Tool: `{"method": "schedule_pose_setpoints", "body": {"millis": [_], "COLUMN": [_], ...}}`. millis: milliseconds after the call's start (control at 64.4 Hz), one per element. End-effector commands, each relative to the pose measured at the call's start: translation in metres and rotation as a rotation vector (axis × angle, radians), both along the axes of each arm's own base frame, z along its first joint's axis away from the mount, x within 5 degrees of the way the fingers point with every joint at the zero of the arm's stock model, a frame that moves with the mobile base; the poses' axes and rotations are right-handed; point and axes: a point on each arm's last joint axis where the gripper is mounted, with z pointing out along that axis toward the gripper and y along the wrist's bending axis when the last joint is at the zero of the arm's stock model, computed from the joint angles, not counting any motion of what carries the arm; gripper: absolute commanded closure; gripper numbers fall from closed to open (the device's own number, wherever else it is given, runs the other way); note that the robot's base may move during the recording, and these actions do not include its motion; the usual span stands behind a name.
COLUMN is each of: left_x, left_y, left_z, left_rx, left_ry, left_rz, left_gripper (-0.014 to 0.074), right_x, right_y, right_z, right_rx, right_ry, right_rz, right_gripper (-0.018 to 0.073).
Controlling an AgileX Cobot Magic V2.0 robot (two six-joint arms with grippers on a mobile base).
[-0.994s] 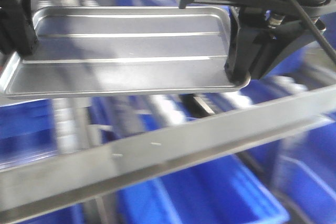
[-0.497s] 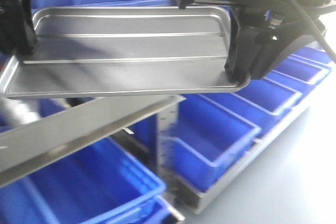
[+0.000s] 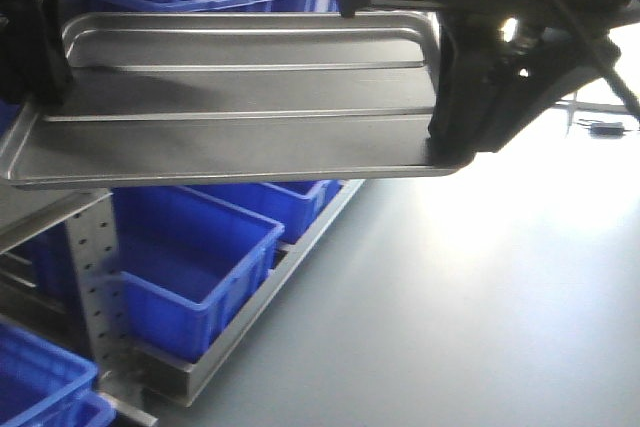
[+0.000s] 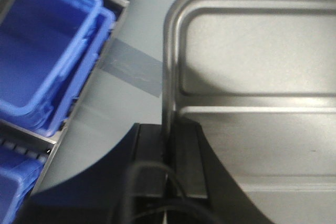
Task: Grab silver tray and stack on right shelf
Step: 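Drive the base to the other shelf holding the tray level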
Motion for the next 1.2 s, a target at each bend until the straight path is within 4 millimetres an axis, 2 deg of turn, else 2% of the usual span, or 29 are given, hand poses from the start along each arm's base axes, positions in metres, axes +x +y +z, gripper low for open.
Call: {"method": "schedule_pose_setpoints", "body": {"millis": [0,1180], "left_x": [0.0002,0.0001], "left_y": [0.0003,0.0004], "left_z": [0.02,0.0199], "left_rx": [-0.025,-0.024], "left_ry": [-0.091,-0.089], "left_rz": [-0.022,-0.021], "left_gripper": [0.0689,0.0689], "right_x": [0.0002,0.0002], "right_y": [-0.0016,-0.0016], "right_z": [0.0211,0.0211], "right_rx": [0.033,0.033], "right_ry": [-0.094,-0.094], "right_rz": [0.029,0.029], "right_gripper": [0.0501,0.0501]}}
